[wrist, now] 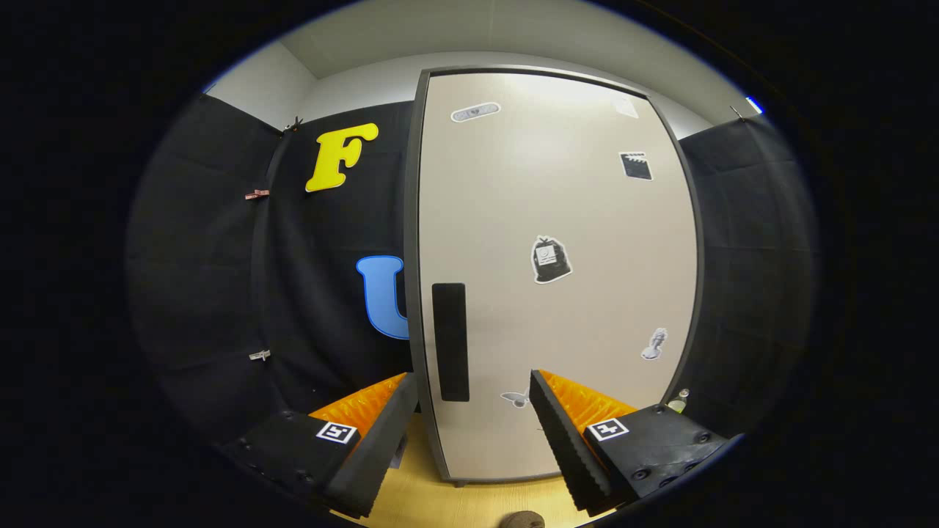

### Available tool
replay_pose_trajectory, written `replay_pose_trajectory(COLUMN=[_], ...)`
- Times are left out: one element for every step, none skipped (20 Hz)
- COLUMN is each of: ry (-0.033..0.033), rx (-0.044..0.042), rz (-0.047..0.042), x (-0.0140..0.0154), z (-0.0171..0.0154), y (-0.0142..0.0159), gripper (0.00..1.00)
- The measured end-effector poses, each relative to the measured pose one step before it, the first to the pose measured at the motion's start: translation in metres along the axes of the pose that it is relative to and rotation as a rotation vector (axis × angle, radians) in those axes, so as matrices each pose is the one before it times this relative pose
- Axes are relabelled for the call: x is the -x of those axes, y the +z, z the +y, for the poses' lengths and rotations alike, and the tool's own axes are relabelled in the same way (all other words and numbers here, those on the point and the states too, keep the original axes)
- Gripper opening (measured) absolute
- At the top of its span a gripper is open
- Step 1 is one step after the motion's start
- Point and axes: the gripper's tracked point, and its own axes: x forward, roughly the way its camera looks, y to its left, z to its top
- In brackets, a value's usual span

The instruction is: Open the shoe cabinet door, grab the shoes and put them into the shoe cabinet, then close the shoe cabinet door.

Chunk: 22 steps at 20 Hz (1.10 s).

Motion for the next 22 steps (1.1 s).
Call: replay_pose_trajectory(ry=[0.00016,-0.00114,0.00080,-0.00045,-0.00380,-0.00443,-0.00978,-0.00682,-0.00359,-0.00048,-0.00444,-0.00647,-0.00898,-0.00323,-0.00017,-0.00087,-0.00985,-0.00239,-0.00103,0.01682,0.00443,-0.01235], rx=[0.00163,0.00252,0.00097,0.00023,-0.00017,-0.00294,-0.00188,-0.00551,-0.00628,-0.00421,0.00106,0.00241,0.00558,0.00497,0.00258,0.00265,0.00687,0.00698,0.00568,-0.00100,0.00934,0.01511], rz=[0.00113,0.00095,0.00112,0.00075,-0.00896,-0.00554,-0.00710,-0.00145,0.00188,0.00186,0.00562,0.00800,0.00447,0.00092,-0.00544,-0.00287,-0.00244,0.00334,0.00406,0.00738,-0.01596,-0.00876], x=[-0.00706,-0.00753,-0.00631,-0.00800,-0.00793,-0.00424,-0.00579,-0.00588,-0.00648,-0.00606,-0.00461,-0.00391,-0.00197,-0.00394,-0.00029,-0.00117,0.00069,-0.00184,-0.00104,-0.00047,-0.00098,0.00606], z=[0.00239,0.00176,0.00203,0.00128,0.00104,-0.00026,-0.00203,-0.00121,0.00003,0.00021,-0.00076,-0.00227,-0.00101,0.00082,0.00094,0.00102,0.00035,0.00036,0.00136,0.00420,0.00341,0.00138], y=[-0.00238,-0.00185,-0.00143,-0.00081,0.00018,0.00071,0.00049,-0.00052,-0.00142,-0.00128,-0.00212,-0.00308,-0.00168,-0.00213,0.00061,0.00012,0.00048,-0.00147,-0.00179,-0.00105,-0.00016,0.00358], gripper=[0.98,0.98,0.98,0.98,0.98,0.97,0.96,0.96,0.96,0.96,0.96,0.94,0.93,0.93,0.87,0.80,0.68,0.67,0.67,0.67,0.56,0.45])
